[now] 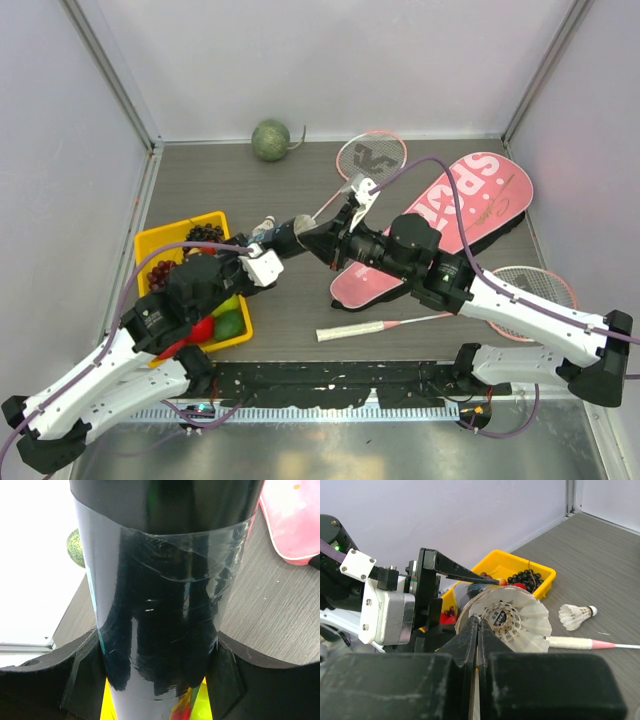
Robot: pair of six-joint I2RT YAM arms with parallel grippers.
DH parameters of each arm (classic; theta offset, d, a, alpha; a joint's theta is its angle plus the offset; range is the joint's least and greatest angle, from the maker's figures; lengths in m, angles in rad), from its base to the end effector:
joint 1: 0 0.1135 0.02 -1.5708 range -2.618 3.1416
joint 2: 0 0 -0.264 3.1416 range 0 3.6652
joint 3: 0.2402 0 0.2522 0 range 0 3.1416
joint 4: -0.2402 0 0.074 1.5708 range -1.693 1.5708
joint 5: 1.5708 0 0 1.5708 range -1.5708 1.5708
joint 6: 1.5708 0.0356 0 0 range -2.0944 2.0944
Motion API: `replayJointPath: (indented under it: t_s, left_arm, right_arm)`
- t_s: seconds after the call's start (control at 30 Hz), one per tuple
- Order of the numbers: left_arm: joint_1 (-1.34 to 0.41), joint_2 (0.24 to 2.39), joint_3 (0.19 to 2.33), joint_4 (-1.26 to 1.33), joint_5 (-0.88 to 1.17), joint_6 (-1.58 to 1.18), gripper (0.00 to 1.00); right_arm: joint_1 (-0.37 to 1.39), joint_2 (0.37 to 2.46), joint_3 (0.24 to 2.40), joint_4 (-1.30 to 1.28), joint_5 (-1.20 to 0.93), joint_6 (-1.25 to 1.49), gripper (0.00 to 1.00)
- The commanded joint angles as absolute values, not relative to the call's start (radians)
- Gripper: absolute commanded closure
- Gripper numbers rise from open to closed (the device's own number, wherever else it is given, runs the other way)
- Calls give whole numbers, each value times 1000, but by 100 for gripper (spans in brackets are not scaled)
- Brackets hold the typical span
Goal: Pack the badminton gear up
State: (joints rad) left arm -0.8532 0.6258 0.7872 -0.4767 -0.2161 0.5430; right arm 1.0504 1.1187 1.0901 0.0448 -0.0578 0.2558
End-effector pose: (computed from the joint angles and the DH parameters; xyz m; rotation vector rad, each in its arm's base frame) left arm 0.0988 -0.1016 0.3330 1.0908 1.5294 -0.0092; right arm 0.1279 0.2273 0.4057 -0.6860 1.5090 1.0613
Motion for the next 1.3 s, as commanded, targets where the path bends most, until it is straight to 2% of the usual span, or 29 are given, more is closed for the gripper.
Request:
replayJointPath:
  t_s: [0.0,0.3,0.4,0.43,0.47,0.53,0.57,0.63,0.67,0.8,0.97,1.27]
  left_arm:
    - [-853,606,835,-402,-206,525,100]
    - [-851,563,781,-358,-153,581,100]
    - [-851,508,729,-295,-149,614,100]
    - [-851,500,721,-278,-153,614,100]
    - [-851,494,716,-273,-158,615,100]
    - [-851,497,719,-281,-166,618,100]
    - [-851,503,722,-287,-167,621,100]
    - [-851,517,729,-296,-170,624,100]
    - [-851,522,733,-302,-170,626,100]
    - [-851,522,732,-304,-176,627,100]
    - [-851,514,727,-298,-183,629,100]
    - [-851,518,729,-293,-190,626,100]
  right_arm:
    - [1062,1072,967,271,-31,383,94]
    - [1063,1140,974,356,-150,480,95]
    - [1063,1163,1058,240,-187,421,95]
    - [1063,1163,1090,122,-170,394,95]
    - [1063,1161,1132,42,-158,353,92]
    - [1063,1128,1158,-26,-105,330,79]
    - [1063,1115,1157,-29,-94,328,68]
    - [1062,1075,1164,-41,-75,324,59]
    - [1062,1065,1183,-66,-68,318,58]
    - [1062,1036,1229,-110,-48,299,58]
    - [1061,1025,1249,-126,-28,281,64]
    - [1061,1104,1266,-146,-21,267,70]
